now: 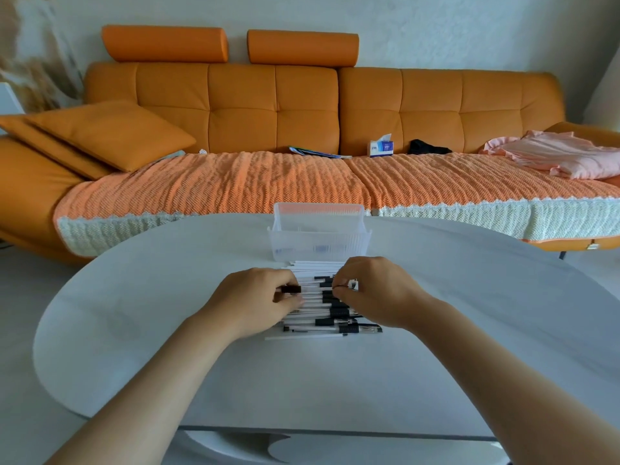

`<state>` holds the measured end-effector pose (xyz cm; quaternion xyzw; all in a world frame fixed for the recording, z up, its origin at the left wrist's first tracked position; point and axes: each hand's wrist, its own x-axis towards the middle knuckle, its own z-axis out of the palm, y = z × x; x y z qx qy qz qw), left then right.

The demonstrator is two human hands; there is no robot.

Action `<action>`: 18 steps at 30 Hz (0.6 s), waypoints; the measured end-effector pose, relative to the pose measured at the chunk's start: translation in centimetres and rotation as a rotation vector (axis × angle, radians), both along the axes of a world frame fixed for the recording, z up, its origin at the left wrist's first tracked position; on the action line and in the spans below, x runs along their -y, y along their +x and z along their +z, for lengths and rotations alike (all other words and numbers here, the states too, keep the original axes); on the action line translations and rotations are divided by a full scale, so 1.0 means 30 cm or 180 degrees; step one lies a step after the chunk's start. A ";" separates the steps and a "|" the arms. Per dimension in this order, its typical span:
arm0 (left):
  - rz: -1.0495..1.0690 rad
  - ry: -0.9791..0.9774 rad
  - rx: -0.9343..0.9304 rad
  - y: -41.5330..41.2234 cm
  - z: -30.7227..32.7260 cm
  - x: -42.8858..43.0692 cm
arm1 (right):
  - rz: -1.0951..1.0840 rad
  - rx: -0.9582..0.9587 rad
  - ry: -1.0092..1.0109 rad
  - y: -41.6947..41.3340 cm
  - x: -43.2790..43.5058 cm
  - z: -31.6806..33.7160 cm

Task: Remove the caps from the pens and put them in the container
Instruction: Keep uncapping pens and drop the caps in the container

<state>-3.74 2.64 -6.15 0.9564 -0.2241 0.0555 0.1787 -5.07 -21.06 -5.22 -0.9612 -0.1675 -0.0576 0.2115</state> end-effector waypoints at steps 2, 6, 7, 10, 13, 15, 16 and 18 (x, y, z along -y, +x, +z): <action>0.0170 0.0004 0.0170 0.014 0.010 -0.047 | -0.0120 -0.0010 0.0178 0.011 0.014 -0.003; 0.0582 0.0154 0.0848 0.049 0.007 -0.134 | -0.0334 -0.0099 0.0415 0.034 0.040 -0.022; 0.0600 0.0202 0.1002 0.054 0.004 -0.142 | -0.0355 -0.0119 0.0385 0.037 0.044 -0.028; 0.0542 0.0268 0.1277 0.055 -0.001 -0.124 | -0.0353 -0.0148 0.0302 0.043 0.045 -0.037; 0.0221 -0.0015 0.1407 0.033 0.003 -0.061 | -0.0272 -0.0121 0.0306 0.040 0.034 -0.038; -0.0117 -0.0139 0.1290 0.013 0.002 -0.010 | -0.0200 -0.0072 0.0426 0.034 0.028 -0.037; -0.0255 -0.0142 0.1223 0.006 -0.003 0.012 | -0.0167 -0.0036 0.0514 0.033 0.027 -0.037; -0.0389 -0.0113 0.1178 0.002 -0.015 0.044 | -0.0130 -0.0004 0.0629 0.028 0.029 -0.036</action>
